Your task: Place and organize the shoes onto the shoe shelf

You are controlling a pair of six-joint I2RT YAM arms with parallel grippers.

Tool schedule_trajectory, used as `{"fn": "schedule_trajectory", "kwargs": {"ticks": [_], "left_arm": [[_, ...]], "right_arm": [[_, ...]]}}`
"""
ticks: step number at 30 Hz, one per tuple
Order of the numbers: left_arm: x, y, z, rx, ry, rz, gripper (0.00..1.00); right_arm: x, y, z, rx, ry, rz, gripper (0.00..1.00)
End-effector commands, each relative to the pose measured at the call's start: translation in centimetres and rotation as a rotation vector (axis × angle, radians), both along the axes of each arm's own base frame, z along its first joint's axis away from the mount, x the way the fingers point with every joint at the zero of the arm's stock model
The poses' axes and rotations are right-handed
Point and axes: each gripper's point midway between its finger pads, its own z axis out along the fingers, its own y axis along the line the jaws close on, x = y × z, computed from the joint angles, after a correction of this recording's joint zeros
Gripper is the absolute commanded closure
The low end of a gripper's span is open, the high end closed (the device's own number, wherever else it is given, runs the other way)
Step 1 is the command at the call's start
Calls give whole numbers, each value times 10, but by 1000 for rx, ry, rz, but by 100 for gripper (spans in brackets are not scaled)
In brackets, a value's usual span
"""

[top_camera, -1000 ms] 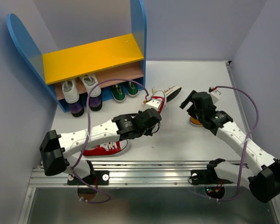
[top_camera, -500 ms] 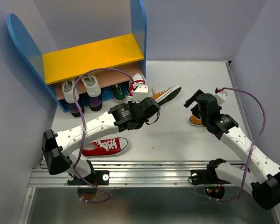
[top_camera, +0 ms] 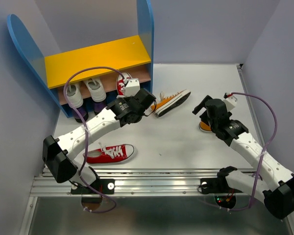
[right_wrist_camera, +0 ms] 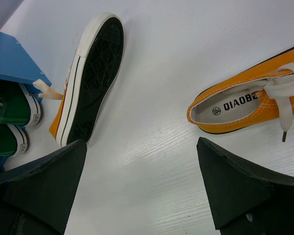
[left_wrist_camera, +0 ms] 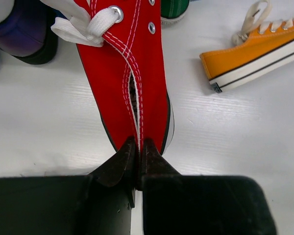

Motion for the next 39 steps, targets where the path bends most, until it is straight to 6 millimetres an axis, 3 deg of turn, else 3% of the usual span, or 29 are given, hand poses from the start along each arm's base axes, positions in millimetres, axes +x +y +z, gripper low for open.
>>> {"fn": "schedule_trajectory", "kwargs": {"ticks": [1, 10, 23, 31, 39], "left_arm": [[30, 21, 38, -38, -143, 58, 100], [74, 26, 50, 19, -179, 56, 100], [135, 54, 67, 52, -214, 117, 100], [151, 66, 58, 90, -210, 109, 100], [161, 62, 51, 115, -211, 75, 100]], "right_arm": [[8, 2, 12, -4, -35, 6, 0], [7, 6, 9, 1, -22, 26, 0], [9, 9, 8, -17, -11, 55, 0], [7, 8, 10, -16, -19, 57, 0], [6, 8, 11, -12, -23, 57, 0]]}}
